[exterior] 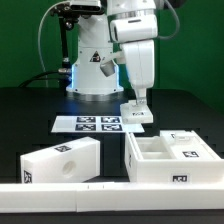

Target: Assemble cabinet

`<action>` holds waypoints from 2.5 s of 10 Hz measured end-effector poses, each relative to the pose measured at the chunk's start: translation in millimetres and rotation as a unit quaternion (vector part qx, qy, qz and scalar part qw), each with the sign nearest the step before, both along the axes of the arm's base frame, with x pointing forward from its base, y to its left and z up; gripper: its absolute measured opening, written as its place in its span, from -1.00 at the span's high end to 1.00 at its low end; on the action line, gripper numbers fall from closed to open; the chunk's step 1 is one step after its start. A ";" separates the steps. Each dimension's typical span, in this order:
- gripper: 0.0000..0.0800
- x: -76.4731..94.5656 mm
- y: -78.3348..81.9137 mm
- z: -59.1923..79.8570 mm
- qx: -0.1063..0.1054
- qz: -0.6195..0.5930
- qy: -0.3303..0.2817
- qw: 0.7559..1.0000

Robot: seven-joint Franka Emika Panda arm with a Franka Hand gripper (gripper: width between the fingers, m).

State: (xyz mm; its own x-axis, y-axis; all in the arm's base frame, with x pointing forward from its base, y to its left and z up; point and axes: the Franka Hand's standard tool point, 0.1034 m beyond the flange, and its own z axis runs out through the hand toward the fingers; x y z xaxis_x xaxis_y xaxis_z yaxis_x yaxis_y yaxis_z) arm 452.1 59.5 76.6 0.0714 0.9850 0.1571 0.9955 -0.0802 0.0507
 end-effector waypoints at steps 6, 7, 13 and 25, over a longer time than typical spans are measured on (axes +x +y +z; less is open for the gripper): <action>0.84 2.0 1.2 -11.3 -0.001 0.011 0.010 1.000; 0.84 7.2 -0.3 -9.9 -0.005 0.025 0.004 1.000; 0.84 16.3 4.1 -10.1 -0.010 0.030 0.003 1.000; 0.84 33.0 9.8 -16.2 -0.005 0.005 0.019 1.000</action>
Offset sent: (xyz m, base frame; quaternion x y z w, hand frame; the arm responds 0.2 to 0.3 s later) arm 0.0000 0.0000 0.0000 0.0000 0.0000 0.0000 1.0000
